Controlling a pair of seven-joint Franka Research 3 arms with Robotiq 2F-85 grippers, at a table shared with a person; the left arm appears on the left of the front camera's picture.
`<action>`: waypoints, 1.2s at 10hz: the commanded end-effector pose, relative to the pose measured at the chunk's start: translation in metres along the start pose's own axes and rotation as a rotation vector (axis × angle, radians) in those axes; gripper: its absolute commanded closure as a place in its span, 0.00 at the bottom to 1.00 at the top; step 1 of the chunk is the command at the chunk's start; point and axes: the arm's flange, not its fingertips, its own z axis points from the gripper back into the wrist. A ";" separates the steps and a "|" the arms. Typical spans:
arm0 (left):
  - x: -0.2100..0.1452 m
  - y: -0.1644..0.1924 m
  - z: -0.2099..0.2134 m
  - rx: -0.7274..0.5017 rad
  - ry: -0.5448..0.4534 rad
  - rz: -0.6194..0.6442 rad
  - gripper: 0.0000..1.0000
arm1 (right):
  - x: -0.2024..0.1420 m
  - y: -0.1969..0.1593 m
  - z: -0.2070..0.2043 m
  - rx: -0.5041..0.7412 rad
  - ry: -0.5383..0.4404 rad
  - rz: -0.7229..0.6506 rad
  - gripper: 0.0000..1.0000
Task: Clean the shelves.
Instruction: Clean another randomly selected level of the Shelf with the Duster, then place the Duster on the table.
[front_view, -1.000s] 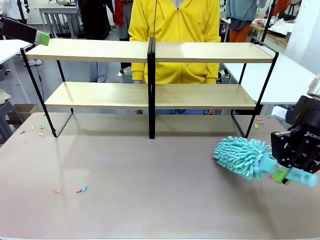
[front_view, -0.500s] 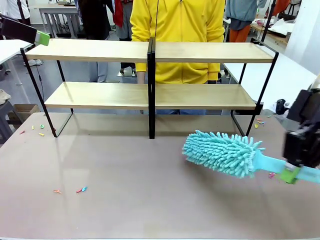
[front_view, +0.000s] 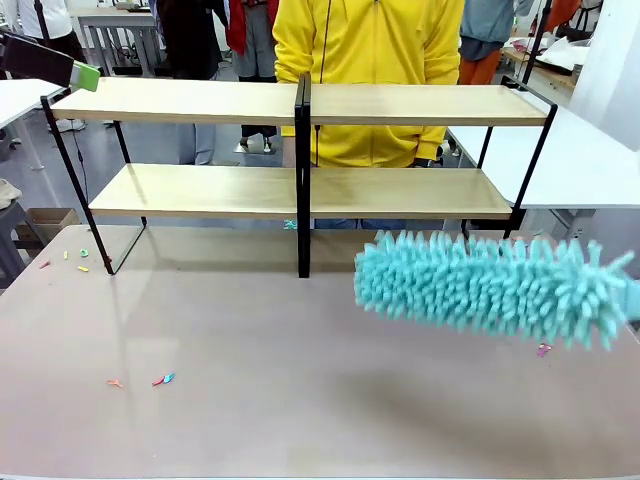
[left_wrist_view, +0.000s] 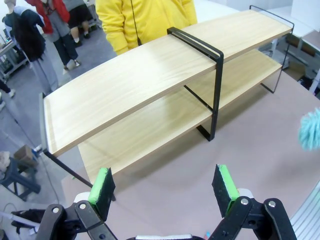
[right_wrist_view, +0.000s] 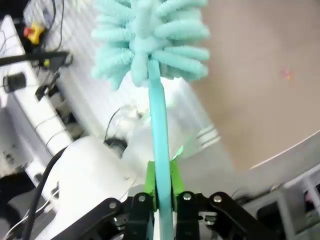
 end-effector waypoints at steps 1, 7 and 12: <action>-0.001 0.001 0.000 0.003 0.002 -0.007 0.00 | -0.015 -0.001 0.009 0.001 -0.331 0.233 0.88; -0.001 0.001 0.000 0.003 0.002 -0.007 0.00 | -0.045 0.019 0.054 -0.050 -0.485 0.258 0.88; -0.001 0.001 0.000 0.003 0.002 -0.007 0.00 | -0.045 0.019 0.054 -0.050 -0.485 0.258 0.88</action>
